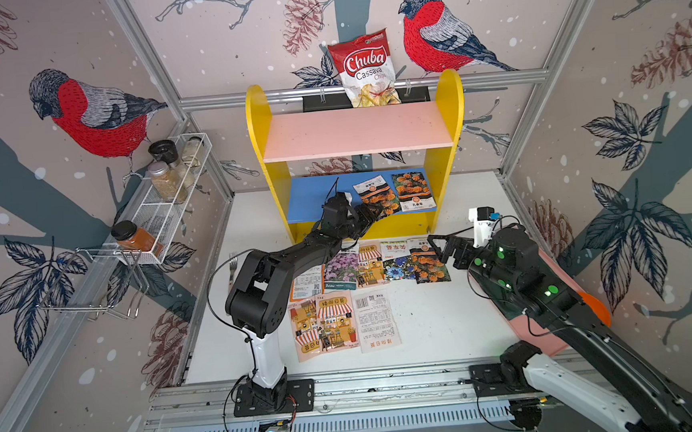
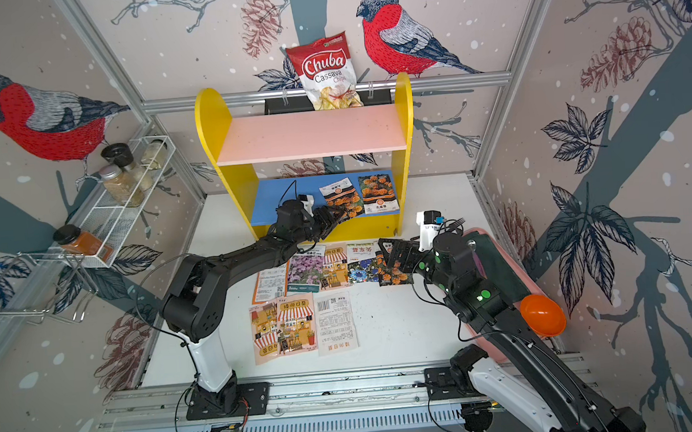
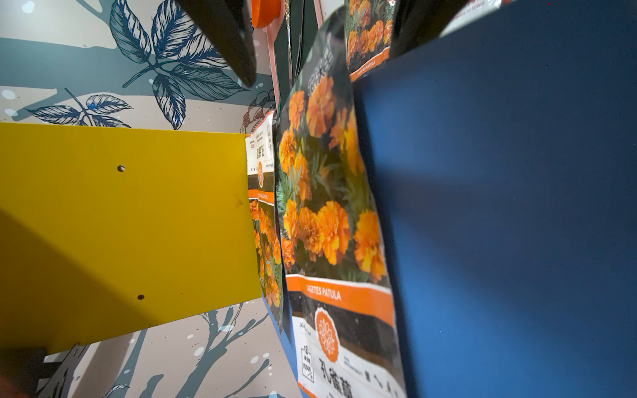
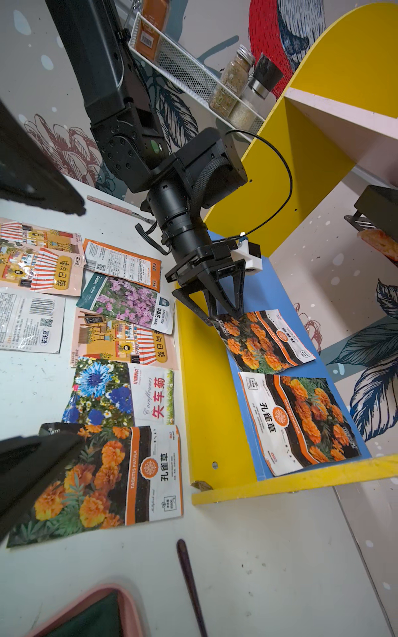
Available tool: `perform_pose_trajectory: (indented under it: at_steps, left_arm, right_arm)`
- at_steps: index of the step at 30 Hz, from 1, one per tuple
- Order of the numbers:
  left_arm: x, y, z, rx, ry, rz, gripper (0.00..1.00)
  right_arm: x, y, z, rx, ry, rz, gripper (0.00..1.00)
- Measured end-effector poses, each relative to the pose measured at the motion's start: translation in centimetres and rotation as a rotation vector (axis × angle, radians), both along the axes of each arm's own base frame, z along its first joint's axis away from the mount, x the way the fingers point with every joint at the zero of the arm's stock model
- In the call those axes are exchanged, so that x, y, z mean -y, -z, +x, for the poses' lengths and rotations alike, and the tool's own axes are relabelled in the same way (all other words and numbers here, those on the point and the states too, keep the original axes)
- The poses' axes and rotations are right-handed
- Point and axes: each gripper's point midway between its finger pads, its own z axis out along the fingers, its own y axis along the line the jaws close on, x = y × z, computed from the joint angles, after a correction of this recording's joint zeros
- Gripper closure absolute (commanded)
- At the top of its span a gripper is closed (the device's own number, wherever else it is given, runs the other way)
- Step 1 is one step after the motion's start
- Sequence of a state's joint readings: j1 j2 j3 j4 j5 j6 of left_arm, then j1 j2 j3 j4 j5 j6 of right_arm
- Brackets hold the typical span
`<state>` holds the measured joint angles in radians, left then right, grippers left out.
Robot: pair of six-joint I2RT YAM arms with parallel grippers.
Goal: Take the seed bag off the shelf
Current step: Pick up the seed packet from the shelf.
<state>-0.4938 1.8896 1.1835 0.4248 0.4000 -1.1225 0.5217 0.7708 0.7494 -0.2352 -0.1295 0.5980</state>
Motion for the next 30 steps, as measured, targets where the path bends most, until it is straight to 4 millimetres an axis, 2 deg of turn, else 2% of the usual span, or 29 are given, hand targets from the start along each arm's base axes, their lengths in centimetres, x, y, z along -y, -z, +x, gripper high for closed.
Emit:
perform_pose_trajectory:
  at_steps: [15, 25, 30]
  left_arm:
    - [0.8, -0.2, 0.0, 0.005, 0.018, -0.044, 0.6]
    - [1.0, -0.5, -0.1, 0.008, 0.032, -0.051, 0.81]
    - [1.1, -0.8, 0.0, 0.012, 0.036, -0.054, 0.87]
  right_arm:
    - [0.2, 0.8, 0.0, -0.017, 0.007, -0.006, 0.0]
    - [0.2, 1.2, 0.0, -0.023, 0.006, -0.009, 0.0]
    - [0.2, 1.1, 0.0, -0.022, 0.006, -0.008, 0.0]
